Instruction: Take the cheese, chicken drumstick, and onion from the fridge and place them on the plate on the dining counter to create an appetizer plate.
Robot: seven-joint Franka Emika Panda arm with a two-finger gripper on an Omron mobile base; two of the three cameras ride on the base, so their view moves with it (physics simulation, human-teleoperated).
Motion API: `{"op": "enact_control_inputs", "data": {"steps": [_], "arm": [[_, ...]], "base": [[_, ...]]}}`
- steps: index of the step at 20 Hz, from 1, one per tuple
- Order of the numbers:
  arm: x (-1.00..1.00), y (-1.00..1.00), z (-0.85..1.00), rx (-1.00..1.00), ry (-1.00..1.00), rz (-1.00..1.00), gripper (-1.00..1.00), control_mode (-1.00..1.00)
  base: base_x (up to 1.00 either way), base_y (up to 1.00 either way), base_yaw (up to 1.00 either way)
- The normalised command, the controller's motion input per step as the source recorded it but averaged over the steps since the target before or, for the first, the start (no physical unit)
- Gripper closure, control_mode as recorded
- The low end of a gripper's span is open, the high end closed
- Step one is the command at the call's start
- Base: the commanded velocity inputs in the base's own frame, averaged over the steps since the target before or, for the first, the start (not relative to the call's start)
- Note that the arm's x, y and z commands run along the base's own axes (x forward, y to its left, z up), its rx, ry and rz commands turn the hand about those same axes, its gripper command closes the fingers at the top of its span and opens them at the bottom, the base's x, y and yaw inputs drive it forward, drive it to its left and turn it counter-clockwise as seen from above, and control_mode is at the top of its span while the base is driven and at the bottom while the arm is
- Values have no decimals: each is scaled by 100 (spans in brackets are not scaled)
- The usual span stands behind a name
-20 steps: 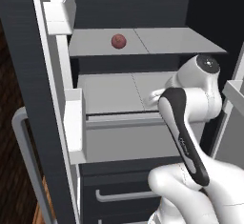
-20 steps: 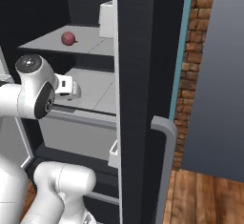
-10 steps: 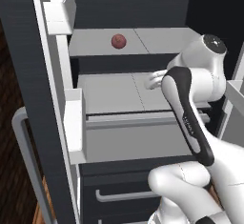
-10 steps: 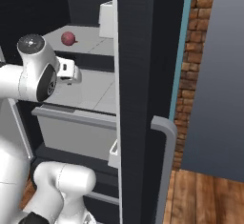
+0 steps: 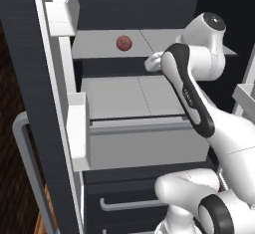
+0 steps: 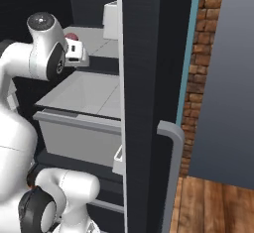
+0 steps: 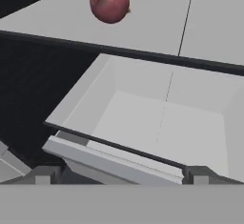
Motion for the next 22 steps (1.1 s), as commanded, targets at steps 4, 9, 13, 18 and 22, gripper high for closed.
{"op": "enact_control_inputs", "data": {"steps": [4, 9, 13, 18, 22], "arm": [[37, 24, 12, 0, -10, 0, -100, -100], [51, 21, 7, 0, 0, -1, -100, -100], [51, 26, 9, 0, 0, -1, -100, -100], [42, 25, 13, 0, 0, -2, -100, -100], [38, 15, 4, 1, 0, -4, -100, -100]], "base": [[0, 0, 0], [0, 0, 0], [0, 0, 0], [0, 0, 0], [0, 0, 0]]}}
